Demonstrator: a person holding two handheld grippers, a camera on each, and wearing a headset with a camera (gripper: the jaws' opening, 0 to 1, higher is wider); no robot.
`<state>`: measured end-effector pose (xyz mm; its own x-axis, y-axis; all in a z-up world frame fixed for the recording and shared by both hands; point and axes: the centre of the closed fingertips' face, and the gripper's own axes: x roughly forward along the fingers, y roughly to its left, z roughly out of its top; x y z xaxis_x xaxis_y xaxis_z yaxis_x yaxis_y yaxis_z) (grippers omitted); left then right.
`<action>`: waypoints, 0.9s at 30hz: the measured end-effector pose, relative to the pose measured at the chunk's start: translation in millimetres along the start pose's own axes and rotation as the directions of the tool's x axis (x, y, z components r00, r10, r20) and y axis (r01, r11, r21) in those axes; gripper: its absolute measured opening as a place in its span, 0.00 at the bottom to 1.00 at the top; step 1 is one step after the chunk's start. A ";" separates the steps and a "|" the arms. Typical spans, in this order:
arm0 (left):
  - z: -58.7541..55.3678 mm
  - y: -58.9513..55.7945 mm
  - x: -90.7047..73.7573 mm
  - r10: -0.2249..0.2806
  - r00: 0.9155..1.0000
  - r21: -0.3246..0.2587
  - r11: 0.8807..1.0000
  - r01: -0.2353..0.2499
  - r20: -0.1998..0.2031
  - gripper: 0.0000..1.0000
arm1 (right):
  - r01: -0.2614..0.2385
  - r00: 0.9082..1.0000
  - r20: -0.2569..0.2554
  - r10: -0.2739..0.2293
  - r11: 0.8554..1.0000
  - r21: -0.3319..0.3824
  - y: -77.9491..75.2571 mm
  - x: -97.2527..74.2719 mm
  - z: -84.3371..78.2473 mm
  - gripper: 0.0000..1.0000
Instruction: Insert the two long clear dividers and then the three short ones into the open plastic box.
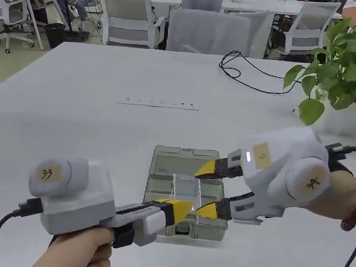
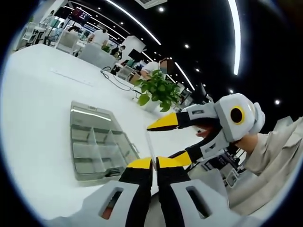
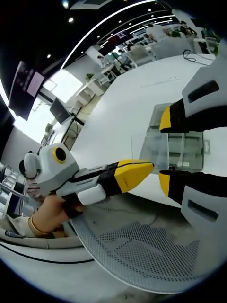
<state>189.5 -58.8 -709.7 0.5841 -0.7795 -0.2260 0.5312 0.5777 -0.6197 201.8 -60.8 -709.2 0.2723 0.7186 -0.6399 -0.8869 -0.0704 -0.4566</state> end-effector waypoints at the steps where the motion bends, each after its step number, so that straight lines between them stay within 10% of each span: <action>1: 0.0 -0.1 -0.2 0.000 1.000 -0.008 1.000 0.000 -0.001 0.00 | 0.002 1.000 0.000 -0.002 1.000 -0.001 -0.4 0.2 0.1 0.32; 15: 0.5 1.4 -0.6 0.004 1.000 -0.103 0.995 -0.005 -0.005 0.00 | 0.045 0.999 -0.004 -0.045 0.999 0.012 -2.1 -0.5 1.0 0.34; 27: 1.5 14.0 -9.2 0.083 0.995 0.149 0.986 -0.075 -0.054 0.00 | 0.038 0.997 0.061 -0.048 0.987 0.157 -6.8 -7.5 7.3 0.34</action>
<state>192.4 -43.2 -715.2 0.5924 -0.7406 -0.3171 0.5715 0.6637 -0.4826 203.1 -60.6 -696.8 0.2912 0.7618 -0.5786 -0.9235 0.0660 -0.3779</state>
